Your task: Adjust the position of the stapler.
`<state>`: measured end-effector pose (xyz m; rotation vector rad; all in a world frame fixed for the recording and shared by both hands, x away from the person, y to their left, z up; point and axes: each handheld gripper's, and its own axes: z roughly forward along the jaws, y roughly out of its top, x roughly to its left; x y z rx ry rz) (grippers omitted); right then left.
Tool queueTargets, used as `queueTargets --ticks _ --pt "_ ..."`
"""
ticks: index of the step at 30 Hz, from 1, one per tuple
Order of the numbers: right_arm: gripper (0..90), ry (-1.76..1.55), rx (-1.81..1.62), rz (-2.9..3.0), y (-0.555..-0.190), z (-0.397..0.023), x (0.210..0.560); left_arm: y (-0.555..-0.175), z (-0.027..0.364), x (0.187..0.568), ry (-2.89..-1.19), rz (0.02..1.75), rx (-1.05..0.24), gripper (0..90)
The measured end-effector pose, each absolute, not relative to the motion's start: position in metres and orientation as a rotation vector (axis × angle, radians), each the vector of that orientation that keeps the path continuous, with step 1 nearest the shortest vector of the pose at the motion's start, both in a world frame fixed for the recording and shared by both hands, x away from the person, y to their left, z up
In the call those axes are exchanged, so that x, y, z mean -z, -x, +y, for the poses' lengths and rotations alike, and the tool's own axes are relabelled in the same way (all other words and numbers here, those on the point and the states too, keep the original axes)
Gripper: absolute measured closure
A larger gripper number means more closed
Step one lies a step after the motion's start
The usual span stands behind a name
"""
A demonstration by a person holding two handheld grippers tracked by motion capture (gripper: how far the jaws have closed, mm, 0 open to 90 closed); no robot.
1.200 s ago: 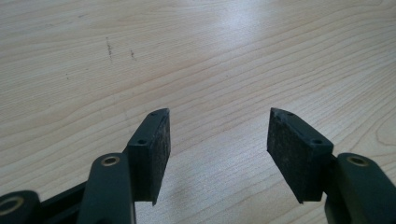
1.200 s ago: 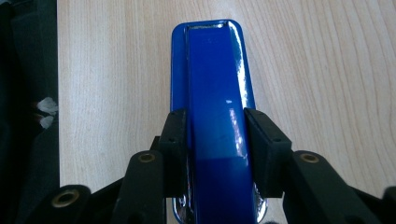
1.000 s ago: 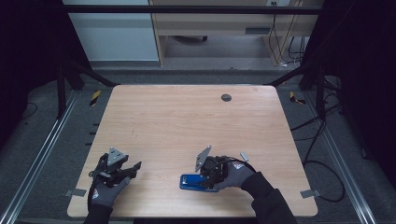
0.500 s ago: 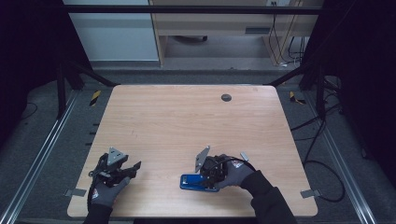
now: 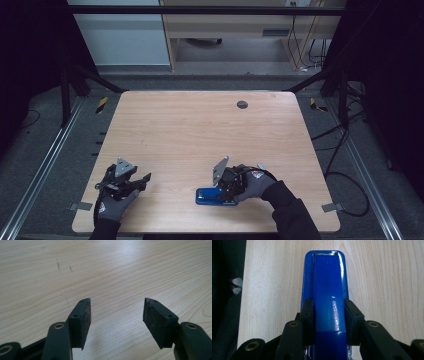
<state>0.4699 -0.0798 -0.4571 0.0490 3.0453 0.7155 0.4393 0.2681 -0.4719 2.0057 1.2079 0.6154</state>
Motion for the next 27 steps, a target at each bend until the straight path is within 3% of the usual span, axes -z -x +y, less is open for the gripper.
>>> queueTargets --ticks 7,9,17,27 --pt "64.2 -0.08 -0.731 3.013 -0.465 -0.082 0.458 -0.439 0.267 0.471 -2.002 1.204 -0.618 39.6" --pt "58.2 -0.117 -0.806 2.986 -0.462 -0.086 0.457 -0.438 0.267 0.471 -1.998 1.205 -0.616 39.6" --pt "54.0 -0.321 -1.066 2.808 -0.453 -0.11 0.435 -0.437 0.264 0.467 -1.993 1.188 -0.606 39.5" --pt "65.6 -0.661 -1.277 2.487 -0.442 -0.149 0.427 -0.435 0.247 0.458 -2.017 1.112 -0.58 42.0"
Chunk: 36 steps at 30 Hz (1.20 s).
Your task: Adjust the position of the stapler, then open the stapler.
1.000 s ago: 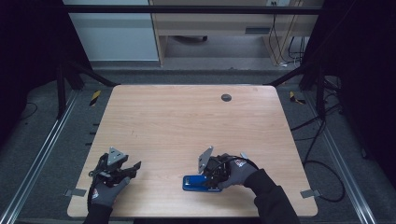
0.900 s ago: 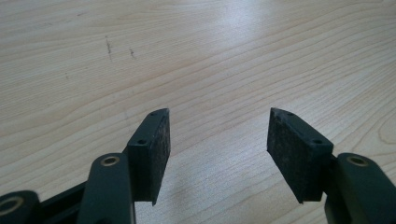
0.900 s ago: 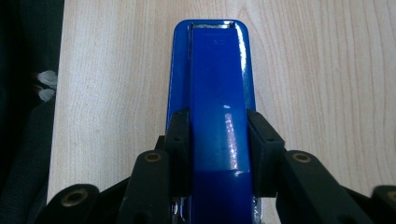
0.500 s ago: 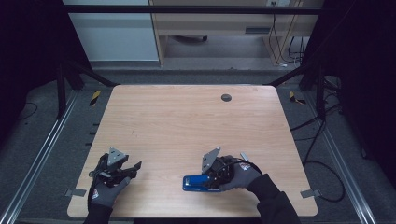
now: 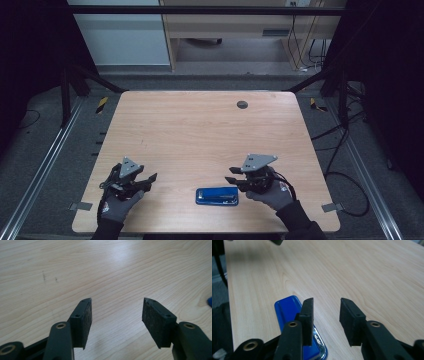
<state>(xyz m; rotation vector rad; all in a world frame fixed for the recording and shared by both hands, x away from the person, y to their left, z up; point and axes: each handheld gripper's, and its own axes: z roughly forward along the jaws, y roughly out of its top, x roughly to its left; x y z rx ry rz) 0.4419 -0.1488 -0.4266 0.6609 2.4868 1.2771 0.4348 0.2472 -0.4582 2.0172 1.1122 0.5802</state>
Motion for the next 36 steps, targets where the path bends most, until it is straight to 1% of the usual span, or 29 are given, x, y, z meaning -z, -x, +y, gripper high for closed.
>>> queueTargets --ticks 4,10,14,15,23,30,36 --pt "70.7 -0.748 -1.284 2.416 -0.437 -0.161 0.428 -0.433 0.238 0.451 -2.028 1.067 -0.561 42.4" --pt "82.4 -0.876 -1.327 2.314 -0.425 -0.177 0.433 -0.434 0.218 0.437 -2.057 0.999 -0.548 42.4" --pt "89.5 -0.906 -1.325 2.303 -0.421 -0.182 0.436 -0.438 0.202 0.427 -2.065 0.948 -0.553 42.3" --pt "89.5 -0.906 -1.325 2.303 -0.421 -0.182 0.436 -0.438 0.202 0.427 -2.065 0.948 -0.553 42.4" --pt "90.0 -0.931 -1.331 2.299 -0.41 -0.188 0.444 -0.446 0.165 0.406 -2.11 0.843 -0.548 41.9" --pt "89.7 -0.969 -1.343 2.28 -0.397 -0.197 0.451 -0.451 0.143 0.403 -2.13 0.794 -0.511 41.2" --pt "90.0 -0.971 -1.333 2.308 -0.395 -0.193 0.456 -0.451 0.131 0.402 -2.145 0.756 -0.484 43.0"
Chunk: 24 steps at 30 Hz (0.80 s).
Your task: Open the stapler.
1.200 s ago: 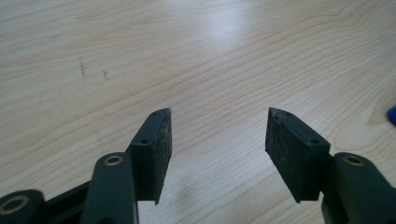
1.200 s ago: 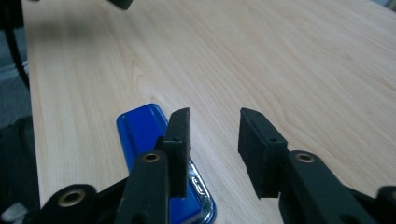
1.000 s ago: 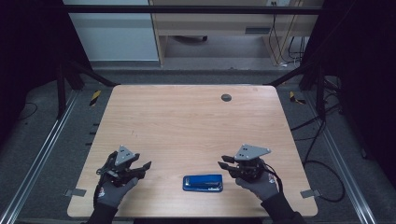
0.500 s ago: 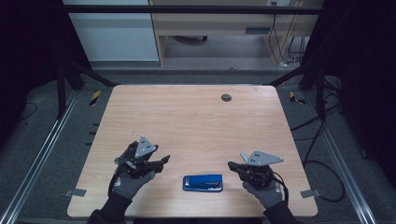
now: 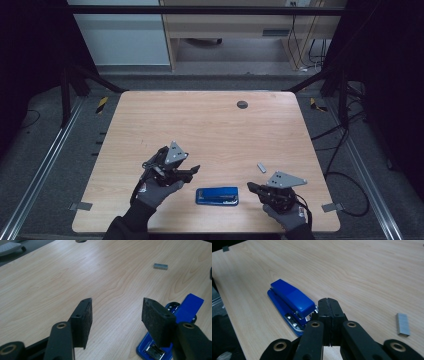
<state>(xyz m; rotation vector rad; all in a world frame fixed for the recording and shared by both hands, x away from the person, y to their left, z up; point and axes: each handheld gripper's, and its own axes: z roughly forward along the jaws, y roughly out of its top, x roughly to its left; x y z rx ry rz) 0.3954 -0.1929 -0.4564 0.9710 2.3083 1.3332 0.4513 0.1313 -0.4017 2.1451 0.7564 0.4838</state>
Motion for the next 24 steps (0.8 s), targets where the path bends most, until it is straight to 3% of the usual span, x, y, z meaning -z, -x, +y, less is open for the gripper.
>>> queueTargets --ticks 24 --pt "90.0 -0.945 -1.332 2.396 -0.38 -0.175 0.473 -0.453 0.08 0.398 -2.401 0.378 -0.292 49.6"
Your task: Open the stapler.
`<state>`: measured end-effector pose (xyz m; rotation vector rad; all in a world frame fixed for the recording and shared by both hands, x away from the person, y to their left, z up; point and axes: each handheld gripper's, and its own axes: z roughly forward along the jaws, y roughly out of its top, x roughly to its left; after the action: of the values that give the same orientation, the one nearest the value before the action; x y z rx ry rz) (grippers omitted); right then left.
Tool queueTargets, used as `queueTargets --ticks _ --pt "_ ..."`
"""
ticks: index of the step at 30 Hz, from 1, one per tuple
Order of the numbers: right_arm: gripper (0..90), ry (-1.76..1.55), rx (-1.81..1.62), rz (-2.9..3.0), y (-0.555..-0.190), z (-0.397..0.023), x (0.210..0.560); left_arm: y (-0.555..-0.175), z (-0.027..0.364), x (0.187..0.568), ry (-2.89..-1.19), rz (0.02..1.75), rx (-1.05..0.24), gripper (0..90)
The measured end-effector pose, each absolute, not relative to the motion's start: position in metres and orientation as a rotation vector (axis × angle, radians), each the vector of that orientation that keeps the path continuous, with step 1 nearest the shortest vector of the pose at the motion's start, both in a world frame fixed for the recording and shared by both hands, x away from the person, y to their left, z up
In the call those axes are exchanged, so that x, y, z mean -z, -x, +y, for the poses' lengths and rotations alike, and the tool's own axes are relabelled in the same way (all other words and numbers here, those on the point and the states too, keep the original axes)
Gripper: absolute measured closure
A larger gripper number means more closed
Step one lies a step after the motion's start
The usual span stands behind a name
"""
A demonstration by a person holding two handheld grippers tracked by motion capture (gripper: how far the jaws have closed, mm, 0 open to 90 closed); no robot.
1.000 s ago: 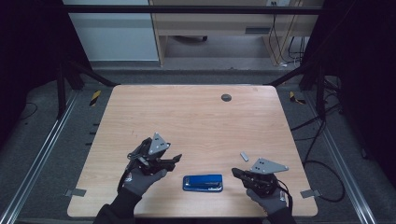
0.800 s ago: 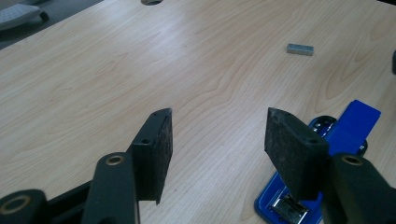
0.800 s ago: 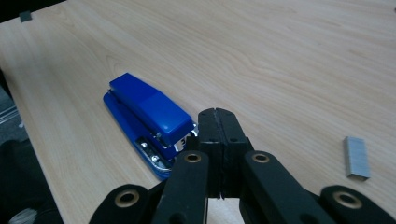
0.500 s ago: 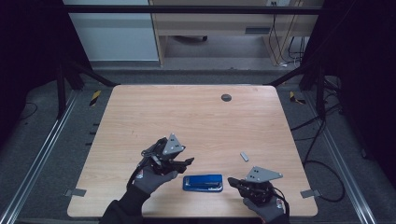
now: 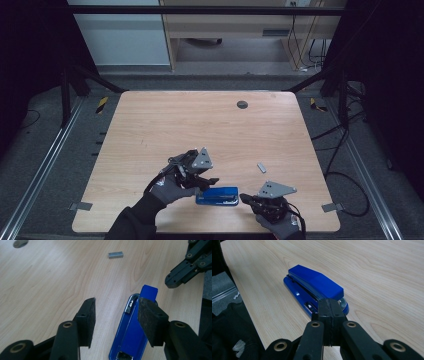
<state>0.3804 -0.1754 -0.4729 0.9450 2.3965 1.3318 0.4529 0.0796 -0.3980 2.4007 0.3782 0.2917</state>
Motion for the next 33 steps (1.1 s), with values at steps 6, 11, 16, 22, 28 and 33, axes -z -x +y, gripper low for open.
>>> queueTargets --ticks 6,11,16,22,28,33 --pt "90.0 -0.951 -1.31 2.416 -0.382 -0.171 0.479 -0.454 0.069 0.404 -2.465 0.313 -0.265 52.5" --pt "90.0 -0.94 -1.285 2.448 -0.383 -0.167 0.483 -0.454 0.058 0.408 -2.526 0.237 -0.216 52.9" --pt "90.0 -0.941 -1.263 2.461 -0.384 -0.166 0.485 -0.452 0.047 0.41 -2.562 0.181 -0.207 52.4" --pt "90.0 -0.943 -1.264 2.456 -0.385 -0.165 0.485 -0.45 0.036 0.418 -2.59 0.157 -0.199 52.3" --pt "90.0 -0.937 -1.243 2.47 -0.385 -0.162 0.488 -0.452 0.03 0.428 -2.642 0.126 -0.182 53.6" --pt "90.0 -0.931 -1.228 2.476 -0.385 -0.16 0.489 -0.453 0.027 0.434 -2.671 0.107 -0.17 53.9"
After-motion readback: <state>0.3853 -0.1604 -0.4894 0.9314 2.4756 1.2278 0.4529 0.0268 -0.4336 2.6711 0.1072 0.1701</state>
